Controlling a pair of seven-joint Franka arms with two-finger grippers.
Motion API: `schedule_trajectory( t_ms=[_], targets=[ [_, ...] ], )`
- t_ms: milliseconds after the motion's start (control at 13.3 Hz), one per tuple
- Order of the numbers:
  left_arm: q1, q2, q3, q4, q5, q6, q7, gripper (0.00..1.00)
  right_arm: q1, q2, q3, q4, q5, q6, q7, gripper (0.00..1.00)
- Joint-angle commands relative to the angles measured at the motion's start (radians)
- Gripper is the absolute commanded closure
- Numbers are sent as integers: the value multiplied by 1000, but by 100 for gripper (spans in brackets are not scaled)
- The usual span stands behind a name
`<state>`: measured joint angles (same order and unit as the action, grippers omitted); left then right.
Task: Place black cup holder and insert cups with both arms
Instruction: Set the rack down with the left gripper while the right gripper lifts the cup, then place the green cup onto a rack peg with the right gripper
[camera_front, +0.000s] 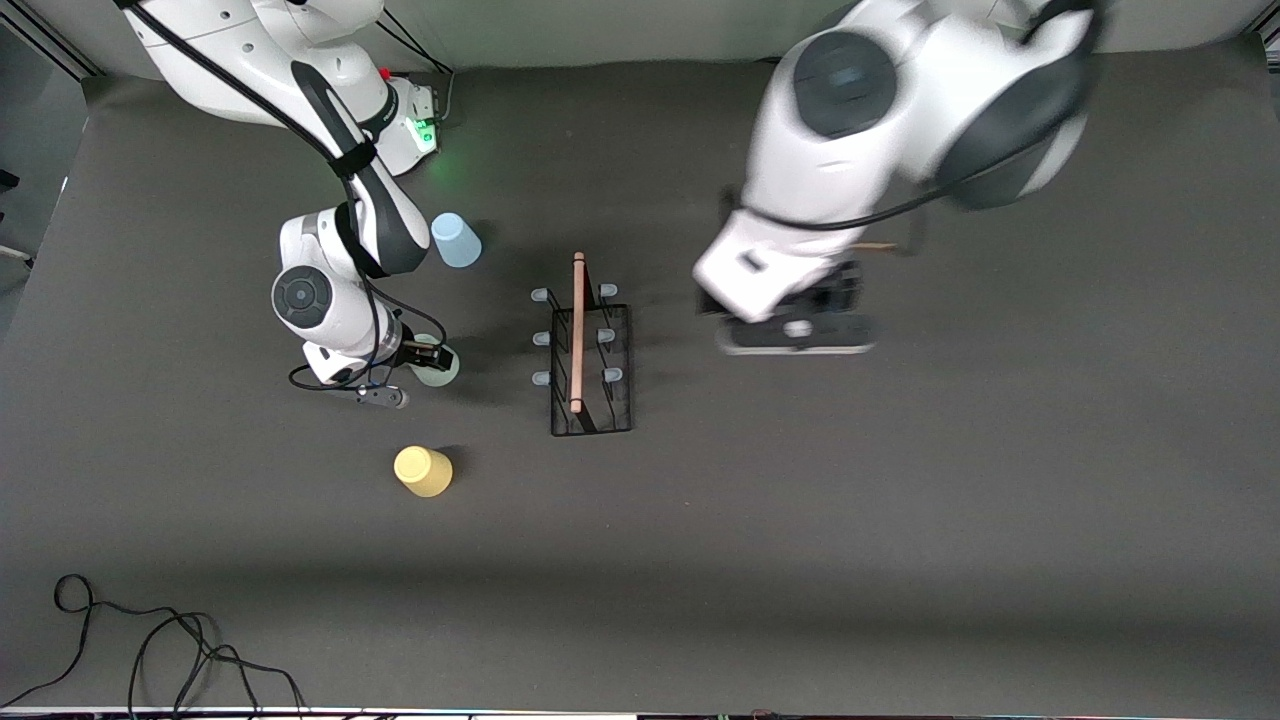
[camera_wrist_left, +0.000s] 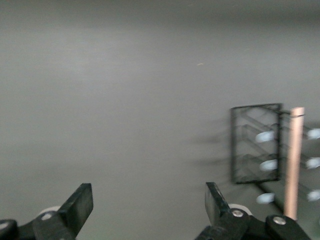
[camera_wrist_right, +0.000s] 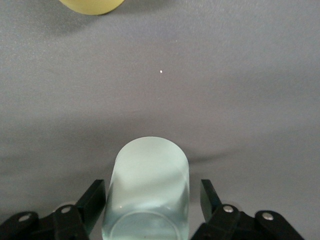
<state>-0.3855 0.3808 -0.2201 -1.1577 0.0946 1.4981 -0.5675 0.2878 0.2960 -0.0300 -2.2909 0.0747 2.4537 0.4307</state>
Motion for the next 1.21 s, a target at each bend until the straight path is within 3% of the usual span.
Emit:
schedule_trajectory(
  t_ms=[0, 75, 301, 527, 828, 1130],
  targets=[
    [135, -88, -2, -91, -7, -44, 115, 0, 22, -8, -5, -4, 43, 7, 3, 95],
    [202, -102, -5, -109, -10, -52, 188, 0, 31, -15, -5, -4, 45, 4, 3, 100],
    [337, -123, -4, -116, -16, -93, 305, 0, 31, -84, -5, 11, 48, -71, 9, 100],
    [419, -143, 17, -145, -15, -101, 447, 0, 50, -182, -5, 103, 71, -275, 42, 100],
    [271, -149, 287, -172, -81, -61, 569, 0, 145, -192, -5, 243, 120, -392, 233, 100],
    [252, -163, 308, -177, -91, -39, 566, 0, 234, -164, -7, 295, 157, -401, 358, 100]
  ],
)
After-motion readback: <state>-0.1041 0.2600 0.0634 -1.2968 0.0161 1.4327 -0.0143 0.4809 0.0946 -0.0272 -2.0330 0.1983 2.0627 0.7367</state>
